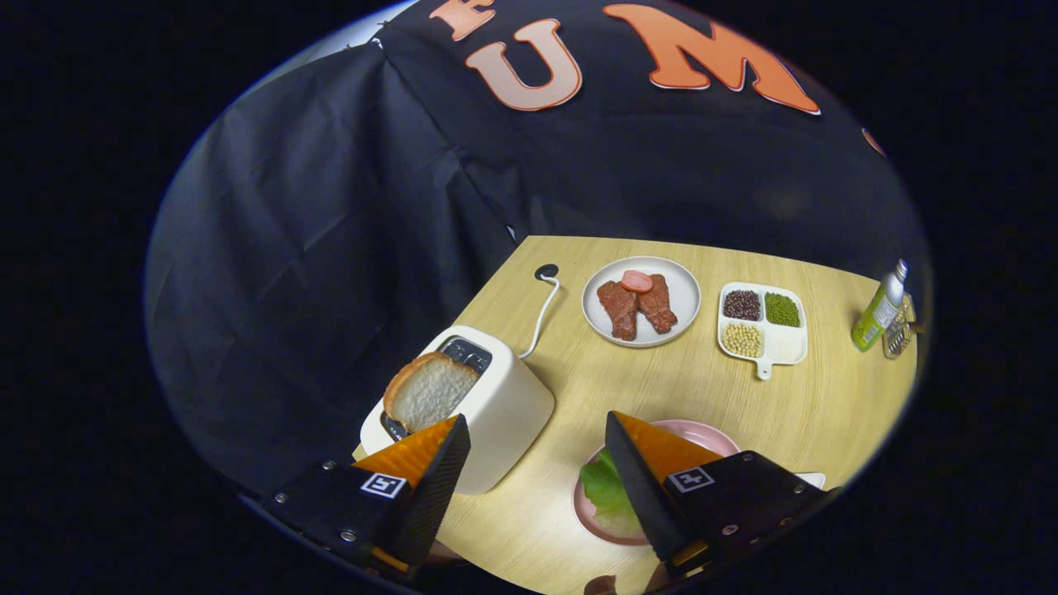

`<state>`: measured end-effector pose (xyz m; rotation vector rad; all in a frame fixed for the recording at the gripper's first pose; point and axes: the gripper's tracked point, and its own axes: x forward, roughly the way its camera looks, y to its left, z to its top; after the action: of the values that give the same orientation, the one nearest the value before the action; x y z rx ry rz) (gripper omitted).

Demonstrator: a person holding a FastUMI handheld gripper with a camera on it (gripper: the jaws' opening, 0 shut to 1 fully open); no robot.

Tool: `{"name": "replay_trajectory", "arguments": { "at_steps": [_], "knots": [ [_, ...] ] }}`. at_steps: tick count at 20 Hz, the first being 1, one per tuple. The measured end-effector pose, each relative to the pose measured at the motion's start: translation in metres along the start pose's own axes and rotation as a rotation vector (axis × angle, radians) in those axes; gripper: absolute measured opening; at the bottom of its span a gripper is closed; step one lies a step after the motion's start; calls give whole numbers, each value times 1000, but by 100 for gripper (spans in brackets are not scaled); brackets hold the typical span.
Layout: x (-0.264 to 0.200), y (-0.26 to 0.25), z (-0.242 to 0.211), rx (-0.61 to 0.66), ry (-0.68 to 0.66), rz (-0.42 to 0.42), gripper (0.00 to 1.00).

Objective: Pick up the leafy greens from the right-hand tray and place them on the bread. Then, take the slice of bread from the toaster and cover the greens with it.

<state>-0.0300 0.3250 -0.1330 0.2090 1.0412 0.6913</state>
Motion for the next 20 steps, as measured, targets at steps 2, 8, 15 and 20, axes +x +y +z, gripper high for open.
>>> {"name": "replay_trajectory", "arguments": {
  "at_steps": [2, 8, 15, 20],
  "knots": [
    [7, 23, 5, -18, 19, 34, 99],
    [34, 80, 16, -65, 72, 121, 98],
    [68, 85, 11, -63, 158, 68, 98],
    [83, 91, 6, -57, 210, 60, 97]
  ]
}}
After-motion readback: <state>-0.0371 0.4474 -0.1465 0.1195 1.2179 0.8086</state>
